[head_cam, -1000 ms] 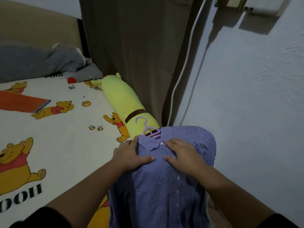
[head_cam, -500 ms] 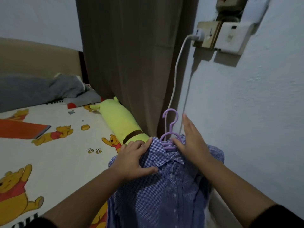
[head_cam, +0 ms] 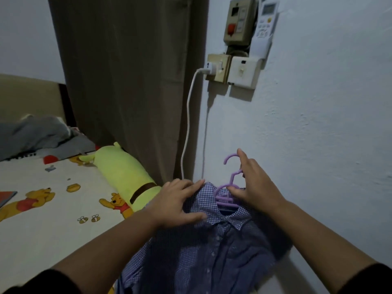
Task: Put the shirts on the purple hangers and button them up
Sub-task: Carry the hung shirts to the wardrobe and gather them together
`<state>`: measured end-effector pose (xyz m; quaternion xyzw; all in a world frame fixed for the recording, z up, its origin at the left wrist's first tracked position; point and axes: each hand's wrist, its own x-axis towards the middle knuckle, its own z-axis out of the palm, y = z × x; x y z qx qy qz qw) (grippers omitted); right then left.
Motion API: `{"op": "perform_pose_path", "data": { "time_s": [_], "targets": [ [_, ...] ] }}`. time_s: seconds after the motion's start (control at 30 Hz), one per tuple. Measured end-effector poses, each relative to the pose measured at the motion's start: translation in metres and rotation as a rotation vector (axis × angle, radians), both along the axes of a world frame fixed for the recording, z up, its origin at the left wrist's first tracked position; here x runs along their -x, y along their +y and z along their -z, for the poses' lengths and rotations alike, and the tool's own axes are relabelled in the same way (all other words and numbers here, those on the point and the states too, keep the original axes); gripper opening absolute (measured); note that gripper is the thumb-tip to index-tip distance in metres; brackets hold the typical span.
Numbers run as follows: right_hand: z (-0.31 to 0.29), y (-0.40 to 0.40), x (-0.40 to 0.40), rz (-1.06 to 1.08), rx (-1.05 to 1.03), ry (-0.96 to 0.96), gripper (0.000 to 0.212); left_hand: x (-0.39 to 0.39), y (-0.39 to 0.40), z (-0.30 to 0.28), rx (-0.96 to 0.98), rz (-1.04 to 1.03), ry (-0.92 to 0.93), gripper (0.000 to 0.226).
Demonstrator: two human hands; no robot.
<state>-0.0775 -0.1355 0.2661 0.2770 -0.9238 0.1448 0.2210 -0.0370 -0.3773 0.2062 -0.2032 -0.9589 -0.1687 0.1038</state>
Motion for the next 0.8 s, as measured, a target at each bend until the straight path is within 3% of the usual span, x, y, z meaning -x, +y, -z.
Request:
{"op": "perform_pose_path", "data": {
  "time_s": [0.13, 0.23, 0.37, 0.8],
  "targets": [
    [0.003, 0.02, -0.003, 0.029, -0.173, -0.123, 0.097, 0.007, 0.015, 0.004, -0.146, -0.027, -0.122, 0.092],
    [0.013, 0.022, -0.004, 0.008, -0.255, -0.199, 0.098, 0.013, 0.01, 0.023, -0.176, -0.086, -0.184, 0.107],
    [0.032, 0.006, 0.0, -0.063, -0.294, -0.283, 0.099, 0.017, -0.011, 0.059, -0.246, -0.227, -0.371, 0.083],
    [0.102, -0.051, 0.019, -0.231, -0.335, -0.395, 0.1, 0.004, -0.041, 0.143, -0.358, -0.506, -1.009, 0.103]
  ]
}}
